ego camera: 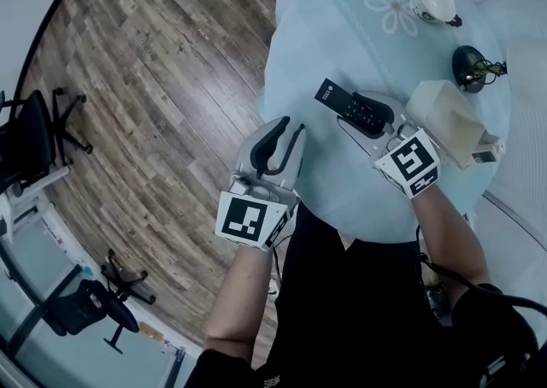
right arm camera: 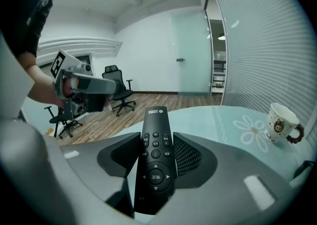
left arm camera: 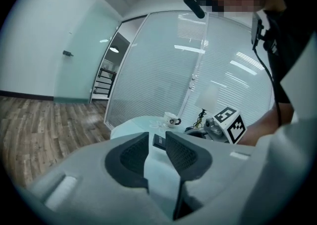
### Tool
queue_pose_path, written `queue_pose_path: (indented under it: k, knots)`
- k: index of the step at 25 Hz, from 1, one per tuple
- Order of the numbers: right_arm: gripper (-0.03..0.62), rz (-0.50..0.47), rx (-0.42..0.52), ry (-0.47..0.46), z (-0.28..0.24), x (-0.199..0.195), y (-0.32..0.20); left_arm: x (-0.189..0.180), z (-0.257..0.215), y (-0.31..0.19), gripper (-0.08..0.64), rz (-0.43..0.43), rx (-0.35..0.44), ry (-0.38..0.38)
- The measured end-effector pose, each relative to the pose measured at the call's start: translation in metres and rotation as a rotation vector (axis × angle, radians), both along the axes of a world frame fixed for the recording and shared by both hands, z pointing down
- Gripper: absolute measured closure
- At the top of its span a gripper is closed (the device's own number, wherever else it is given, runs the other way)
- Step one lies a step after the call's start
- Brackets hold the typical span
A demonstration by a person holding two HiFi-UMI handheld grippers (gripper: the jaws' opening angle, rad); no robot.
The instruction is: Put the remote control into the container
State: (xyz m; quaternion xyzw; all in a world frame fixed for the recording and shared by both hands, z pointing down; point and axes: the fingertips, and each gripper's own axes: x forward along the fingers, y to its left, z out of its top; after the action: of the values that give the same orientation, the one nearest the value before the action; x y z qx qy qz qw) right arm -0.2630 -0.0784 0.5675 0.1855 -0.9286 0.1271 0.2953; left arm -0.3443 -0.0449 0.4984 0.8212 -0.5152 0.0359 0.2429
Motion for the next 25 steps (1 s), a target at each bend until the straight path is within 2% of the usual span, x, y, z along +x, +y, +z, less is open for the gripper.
queue_pose_path:
  k: [3,6,15,21,25]
  knots:
    - [0.382,0.025,-0.013,-0.077,-0.022,0.004,0.005,0.02,-0.003,-0.006,0.376,0.045,-0.032,0.03]
    - [0.382,0.029,0.022,-0.109,-0.047,0.009,0.01,0.037,-0.014,-0.013,0.345,0.075,-0.048,0.068]
    - [0.382,0.046,0.172,-0.204,-0.126,0.034,0.03,0.094,-0.076,-0.019,0.344,0.151,-0.008,0.164]
    - [0.382,0.111,0.268,-0.306,-0.176,0.063,0.038,0.134,-0.113,-0.019,0.345,0.206,0.025,0.177]
    - [0.382,0.164,0.309,-0.36,-0.196,0.094,0.04,0.164,-0.141,-0.022,0.385,0.215,0.091,0.185]
